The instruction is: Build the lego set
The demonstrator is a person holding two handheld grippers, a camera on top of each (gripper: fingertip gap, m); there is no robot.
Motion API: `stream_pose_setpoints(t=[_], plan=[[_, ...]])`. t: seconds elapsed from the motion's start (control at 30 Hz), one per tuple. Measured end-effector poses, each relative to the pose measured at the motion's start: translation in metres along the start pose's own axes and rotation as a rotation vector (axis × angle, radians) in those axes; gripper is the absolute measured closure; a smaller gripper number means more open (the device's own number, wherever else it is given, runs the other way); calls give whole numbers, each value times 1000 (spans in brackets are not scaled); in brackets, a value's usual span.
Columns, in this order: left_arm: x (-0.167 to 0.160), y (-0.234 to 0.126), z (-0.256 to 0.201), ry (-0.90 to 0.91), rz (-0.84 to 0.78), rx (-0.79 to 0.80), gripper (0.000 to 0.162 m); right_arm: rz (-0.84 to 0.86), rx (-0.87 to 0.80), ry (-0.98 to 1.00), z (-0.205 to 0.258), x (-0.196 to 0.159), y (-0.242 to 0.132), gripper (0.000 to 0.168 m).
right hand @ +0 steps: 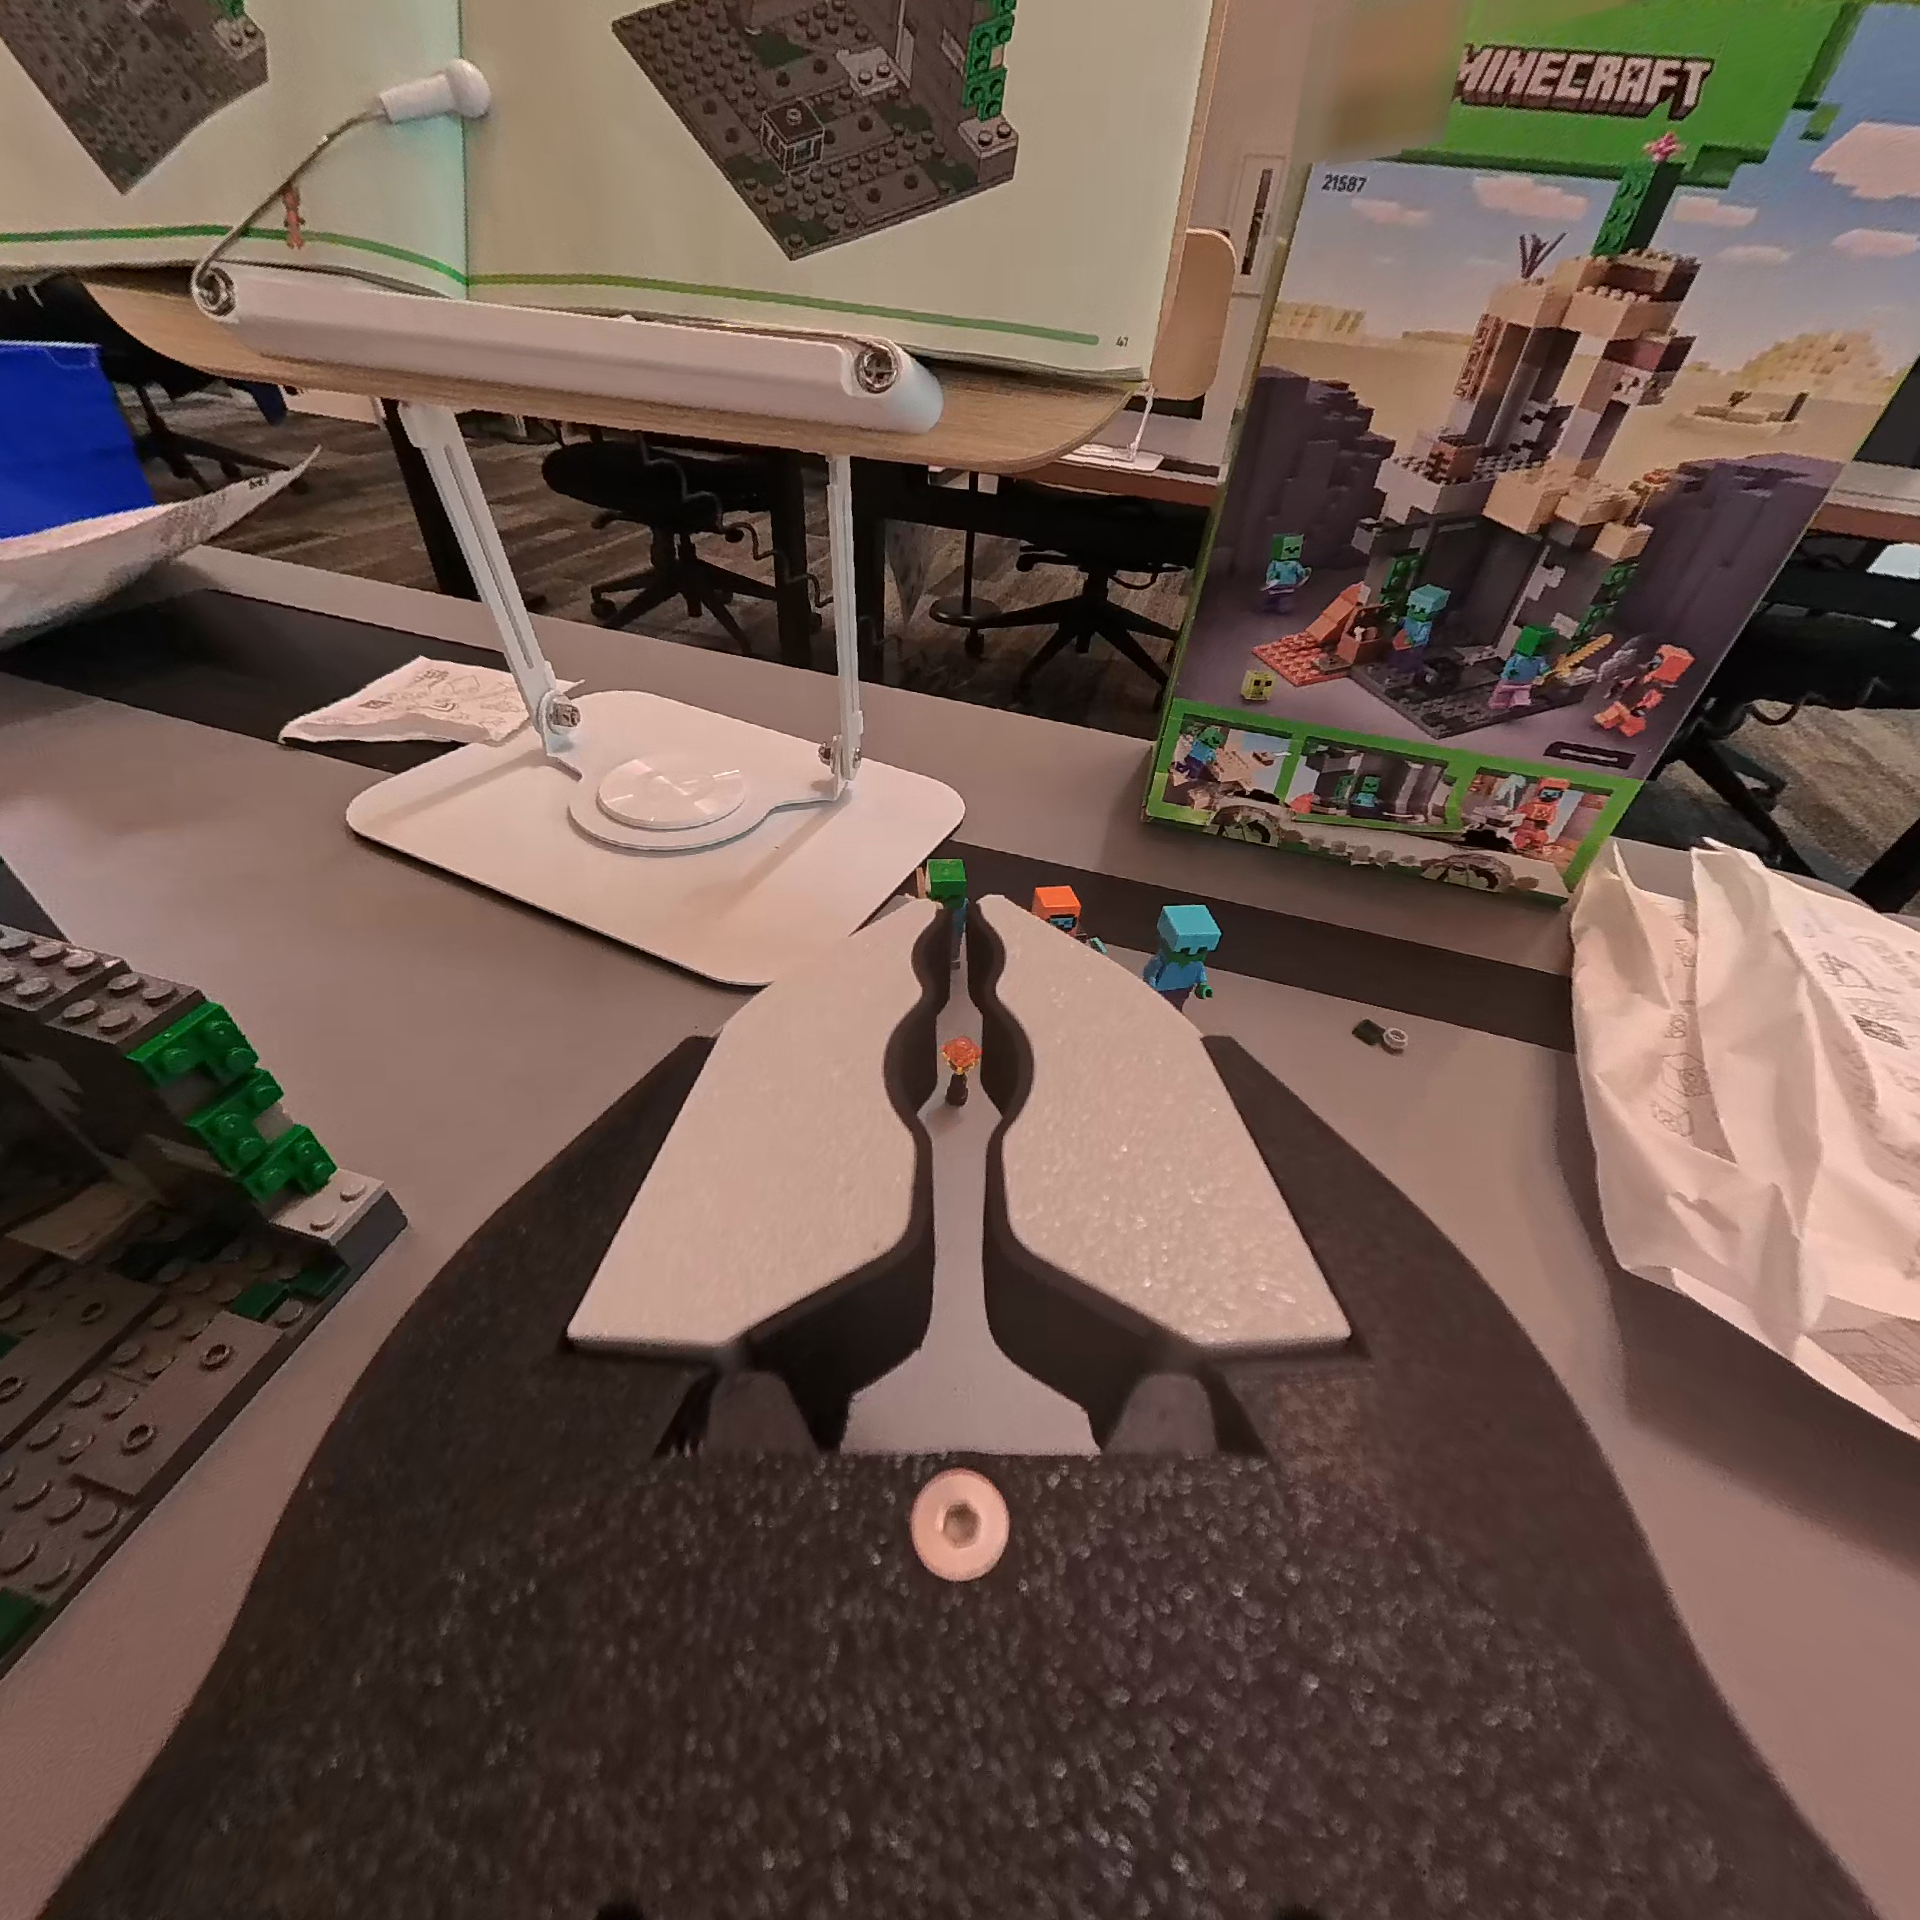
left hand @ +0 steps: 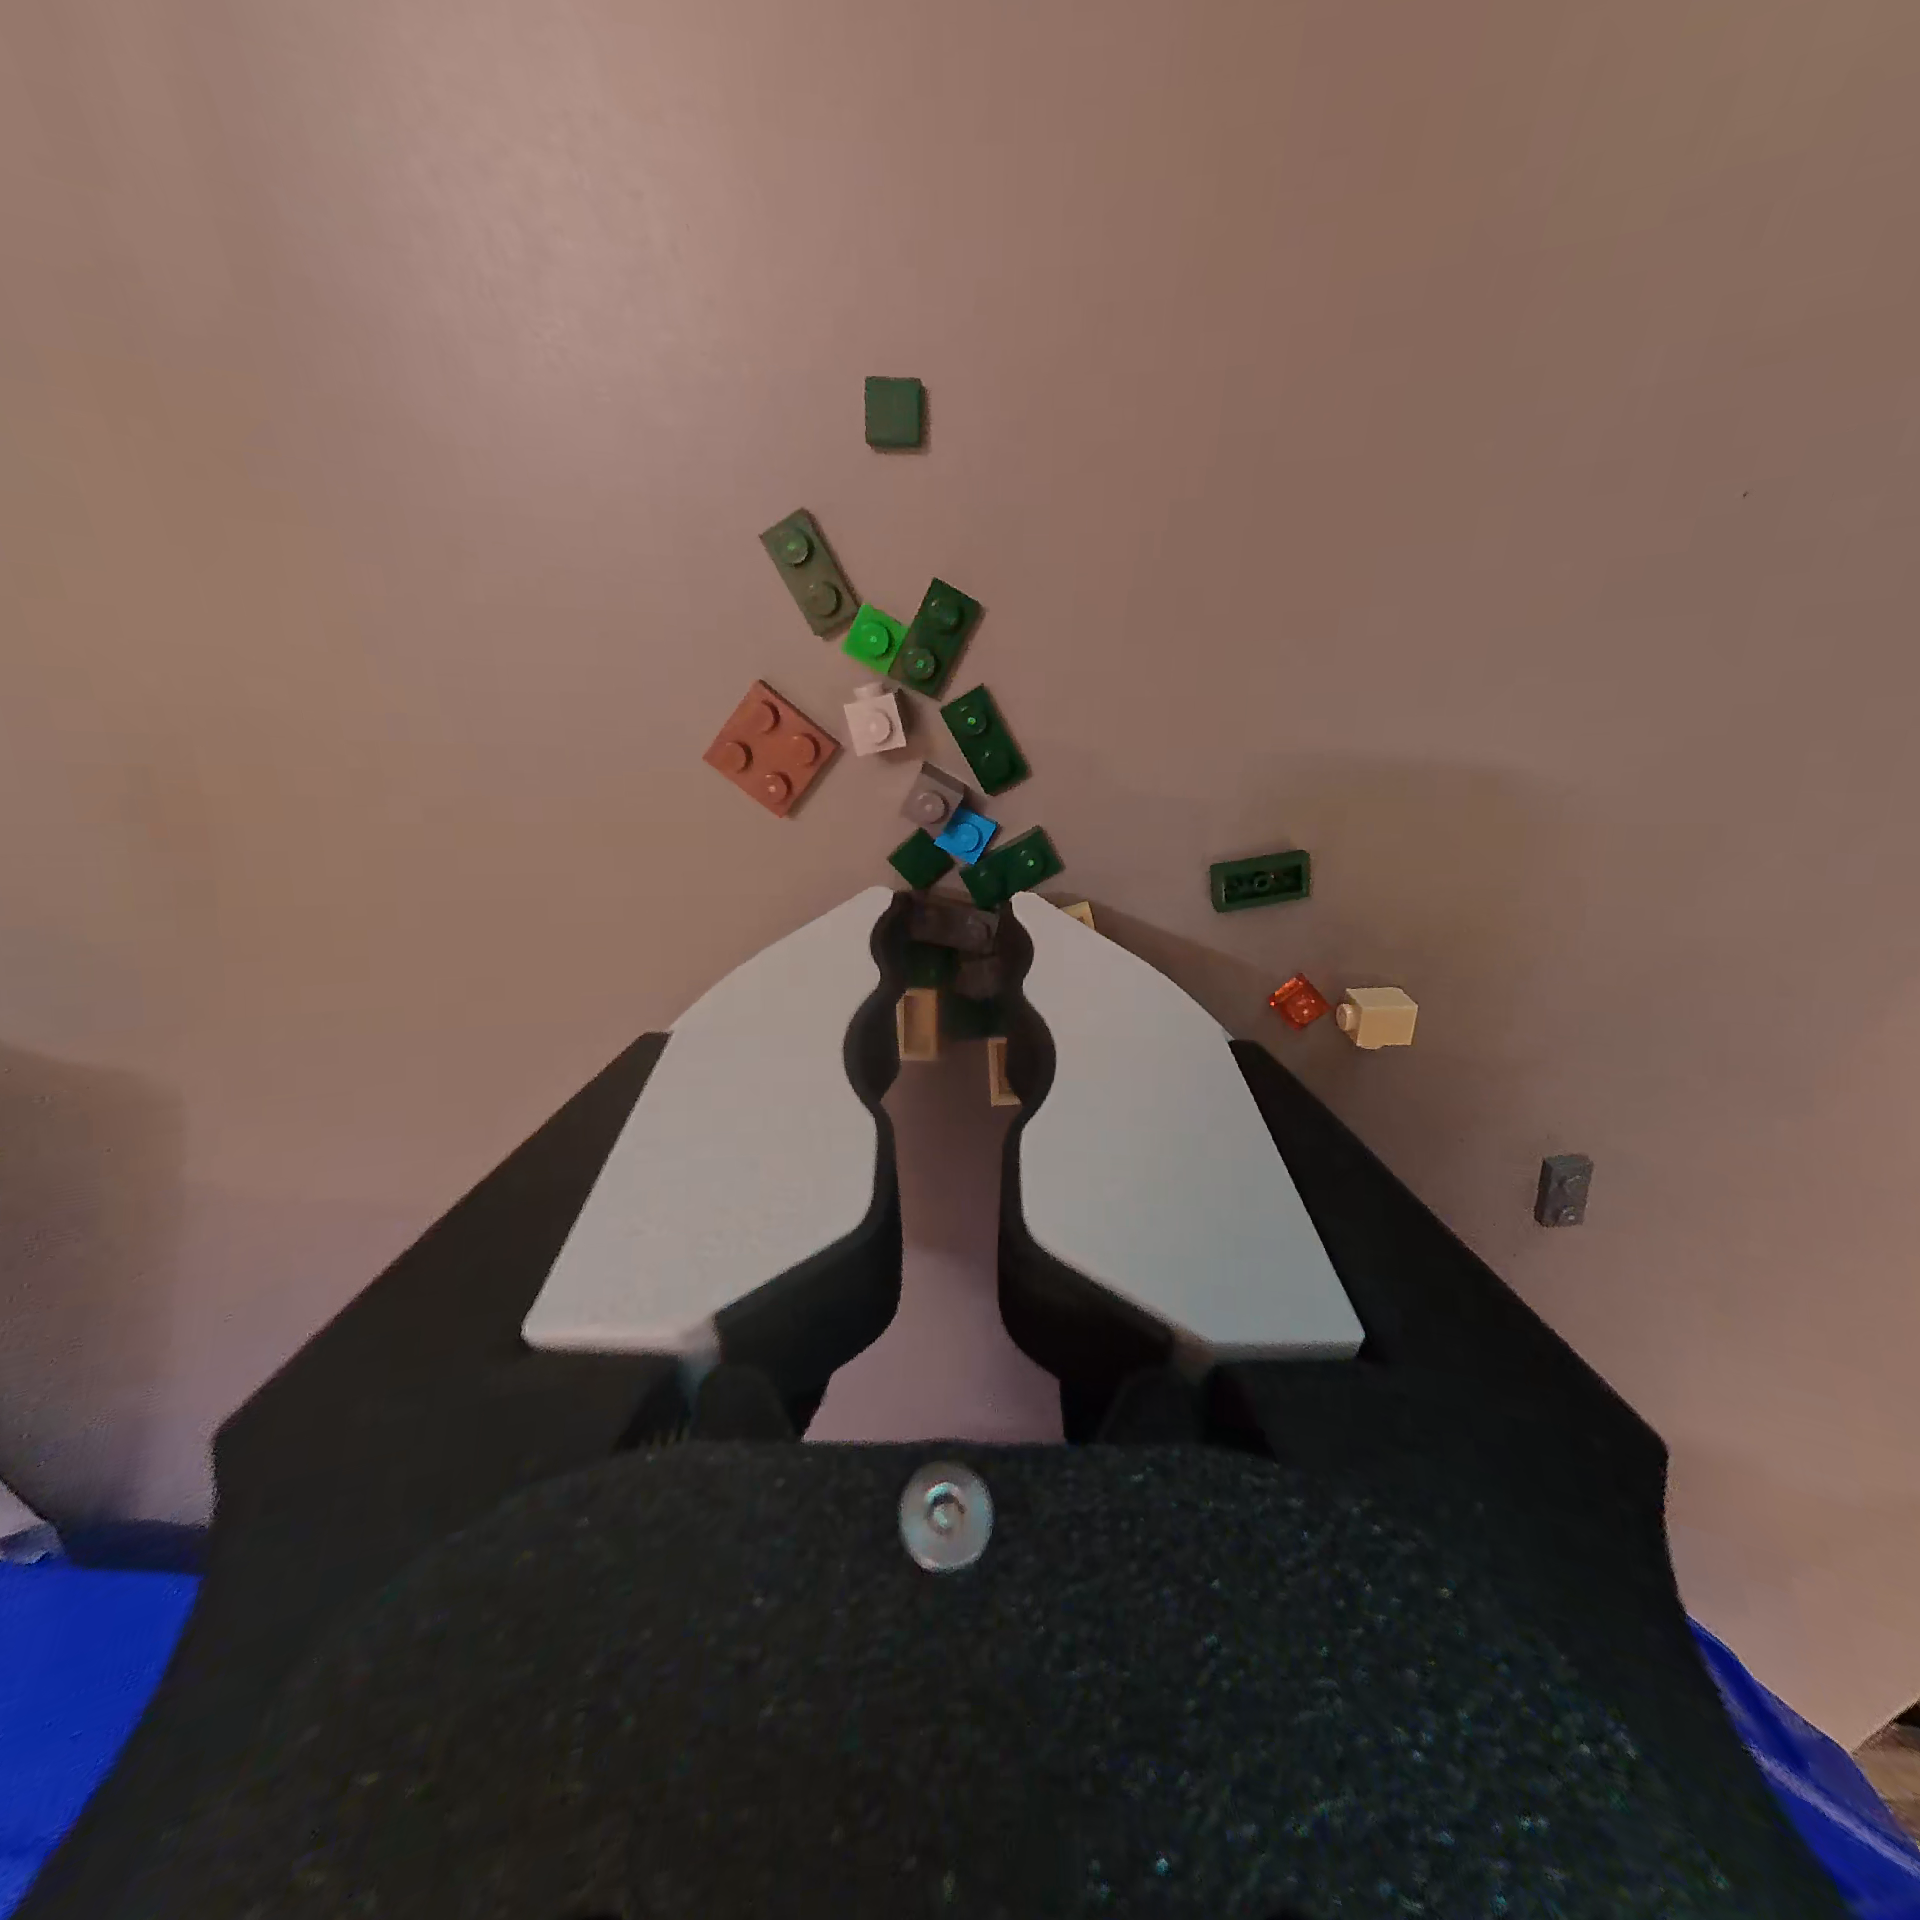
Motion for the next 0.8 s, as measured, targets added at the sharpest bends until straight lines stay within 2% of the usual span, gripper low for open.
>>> stream_pose_setpoints(t=[0.3, 0.47, 0.8], plan=[[6, -13, -11, 7, -32, 54, 147, 0, -1, -3, 0, 0, 0, 166], [23, -22, -30, 46, -67, 55, 146, -2, 1, -9, 2, 1, 0, 166], [56, -18, -59, 135, -92, 43, 147, -9, -2, -13, 2, 2, -2, 166]])
Point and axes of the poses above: each gripper's, where its closed fingertips meet, y out along the fingers, x out of its top, z = x × y across the jaws, the point moved 10 cm from there along -y, back along the fingers, and after that the axes turned 5 degrees about -x, right-handed, at the moved point
